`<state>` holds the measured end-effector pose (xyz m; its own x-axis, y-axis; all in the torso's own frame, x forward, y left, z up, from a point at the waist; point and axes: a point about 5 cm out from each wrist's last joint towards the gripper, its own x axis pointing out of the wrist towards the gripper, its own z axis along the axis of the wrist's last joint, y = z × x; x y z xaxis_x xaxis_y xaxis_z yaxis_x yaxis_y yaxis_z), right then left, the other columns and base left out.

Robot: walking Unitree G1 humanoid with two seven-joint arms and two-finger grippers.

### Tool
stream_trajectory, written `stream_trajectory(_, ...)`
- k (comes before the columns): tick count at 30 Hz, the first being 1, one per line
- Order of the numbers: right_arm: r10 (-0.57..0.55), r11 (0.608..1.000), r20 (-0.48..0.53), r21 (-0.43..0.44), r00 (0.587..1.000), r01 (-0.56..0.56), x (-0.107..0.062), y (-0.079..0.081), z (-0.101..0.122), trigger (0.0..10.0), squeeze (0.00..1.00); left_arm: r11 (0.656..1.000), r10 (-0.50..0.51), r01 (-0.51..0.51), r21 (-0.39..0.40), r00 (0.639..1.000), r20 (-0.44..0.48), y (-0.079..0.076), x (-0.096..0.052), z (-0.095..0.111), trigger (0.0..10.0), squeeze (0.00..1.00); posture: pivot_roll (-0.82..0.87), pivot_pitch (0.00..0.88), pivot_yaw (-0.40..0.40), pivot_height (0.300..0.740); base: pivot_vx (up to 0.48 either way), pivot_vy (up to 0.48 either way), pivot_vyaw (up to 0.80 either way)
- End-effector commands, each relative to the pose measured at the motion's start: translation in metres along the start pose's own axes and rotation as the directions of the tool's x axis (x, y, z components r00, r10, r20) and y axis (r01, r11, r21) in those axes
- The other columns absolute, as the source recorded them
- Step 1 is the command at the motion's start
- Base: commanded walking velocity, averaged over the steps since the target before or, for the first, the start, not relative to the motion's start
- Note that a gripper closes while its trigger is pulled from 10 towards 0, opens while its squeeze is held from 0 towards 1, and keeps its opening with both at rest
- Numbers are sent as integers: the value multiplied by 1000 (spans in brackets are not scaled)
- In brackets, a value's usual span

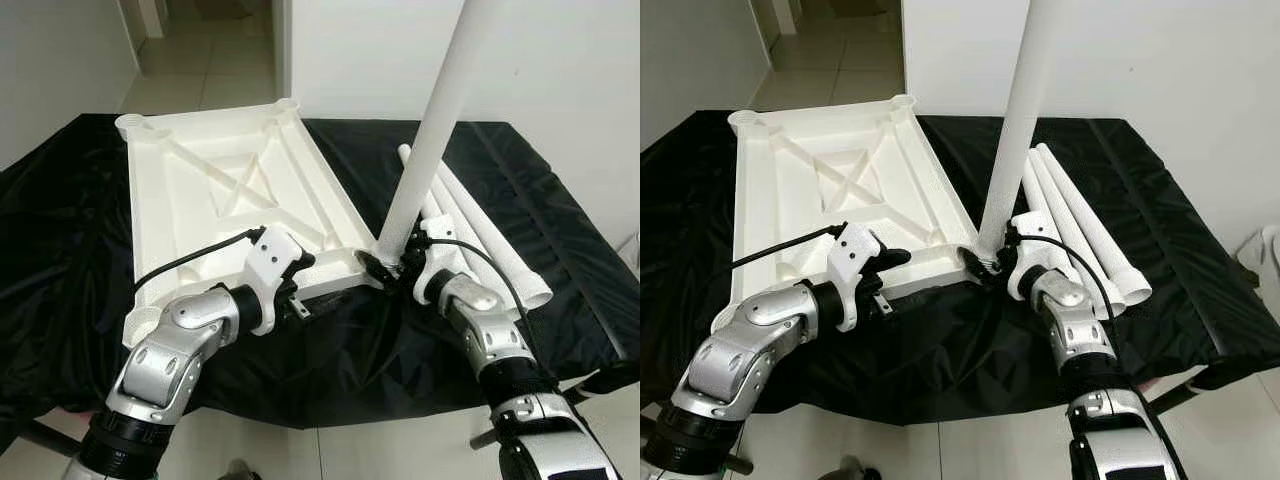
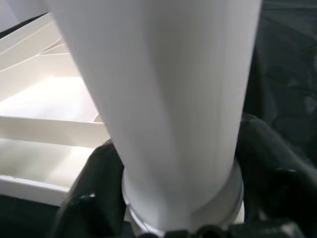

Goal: Building children table

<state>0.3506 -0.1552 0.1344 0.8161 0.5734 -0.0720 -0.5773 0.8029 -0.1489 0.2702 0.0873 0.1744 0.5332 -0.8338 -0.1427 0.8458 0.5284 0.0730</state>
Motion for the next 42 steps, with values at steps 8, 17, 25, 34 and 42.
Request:
stream_trajectory(8, 29, 999, 18, 23, 999, -29, -2, -3, -4, 0, 0, 1000, 21, -21, 12, 1000, 4, 0, 1, 2, 10000, 0, -6, 7, -14, 740, 0, 0, 0)
stream_trajectory(17, -8, 993, 36, 116, 999, 3, 0, 20, -18, 0, 0, 1000, 18, -18, 8, 1000, 2, -1, 0, 0, 10000, 0, -6, 7, -15, 740, 0, 0, 0)
stream_trajectory(25, -142, 971, 40, 202, 989, 131, 4, 30, -20, 0, 0, 1000, 15, -15, 2, 1000, 1, -3, 0, 0, 10000, 0, -9, 25, -13, 740, 0, 0, 0)
stream_trajectory(34, -412, 877, -36, 257, 910, 407, 10, 38, -18, 0, 0, 1000, 8, -8, -7, 1000, -2, -4, 0, 0, 10000, 0, -19, 52, -5, 740, 0, 0, 0)
stream_trajectory(42, -551, 785, -106, 272, 828, 557, 12, 50, -17, 0, 0, 1000, 6, -6, -13, 1000, -2, -5, 0, -1, 10000, 0, -20, 57, -3, 740, 0, 0, 0)
